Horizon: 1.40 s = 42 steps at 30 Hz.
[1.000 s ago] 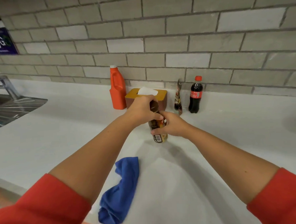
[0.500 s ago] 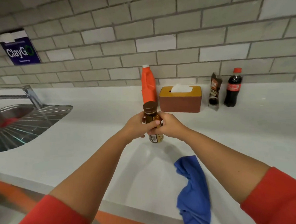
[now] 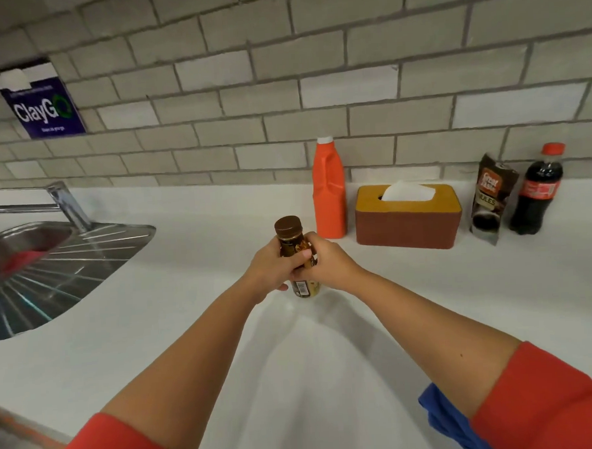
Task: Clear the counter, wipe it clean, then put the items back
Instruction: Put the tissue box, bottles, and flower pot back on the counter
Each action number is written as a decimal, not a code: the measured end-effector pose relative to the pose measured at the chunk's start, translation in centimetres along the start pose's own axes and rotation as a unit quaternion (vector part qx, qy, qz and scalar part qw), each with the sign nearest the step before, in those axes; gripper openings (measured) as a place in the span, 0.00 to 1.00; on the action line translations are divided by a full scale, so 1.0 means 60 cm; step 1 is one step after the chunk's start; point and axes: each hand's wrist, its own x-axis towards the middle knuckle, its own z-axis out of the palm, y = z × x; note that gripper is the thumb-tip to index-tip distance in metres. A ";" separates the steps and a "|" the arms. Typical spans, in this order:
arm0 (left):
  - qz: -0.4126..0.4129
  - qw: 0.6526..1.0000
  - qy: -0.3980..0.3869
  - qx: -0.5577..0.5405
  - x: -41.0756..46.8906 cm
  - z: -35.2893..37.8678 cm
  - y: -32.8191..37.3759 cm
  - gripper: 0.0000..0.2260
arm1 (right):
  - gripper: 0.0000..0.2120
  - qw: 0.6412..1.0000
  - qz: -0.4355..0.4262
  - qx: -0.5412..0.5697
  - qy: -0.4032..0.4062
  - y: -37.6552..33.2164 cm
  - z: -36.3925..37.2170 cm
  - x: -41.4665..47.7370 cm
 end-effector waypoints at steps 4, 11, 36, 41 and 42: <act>-0.007 1.000 -0.011 -0.009 0.049 -0.015 -0.022 0.17 | 0.23 0.997 0.031 -0.048 0.041 0.005 0.026 0.044; -0.016 0.999 -0.013 -0.028 0.170 -0.042 -0.048 0.15 | 0.26 0.989 0.109 -0.038 0.089 0.000 0.052 0.126; 0.060 0.997 -0.039 0.024 0.472 -0.061 -0.064 0.18 | 0.30 0.954 0.260 0.026 0.144 0.025 0.072 0.357; 0.058 0.997 -0.033 0.023 0.479 -0.054 -0.062 0.19 | 0.29 0.955 0.263 0.023 0.137 0.035 0.074 0.364; 0.057 0.998 -0.035 0.022 0.478 -0.052 -0.062 0.19 | 0.29 0.956 0.260 0.024 0.134 0.035 0.074 0.362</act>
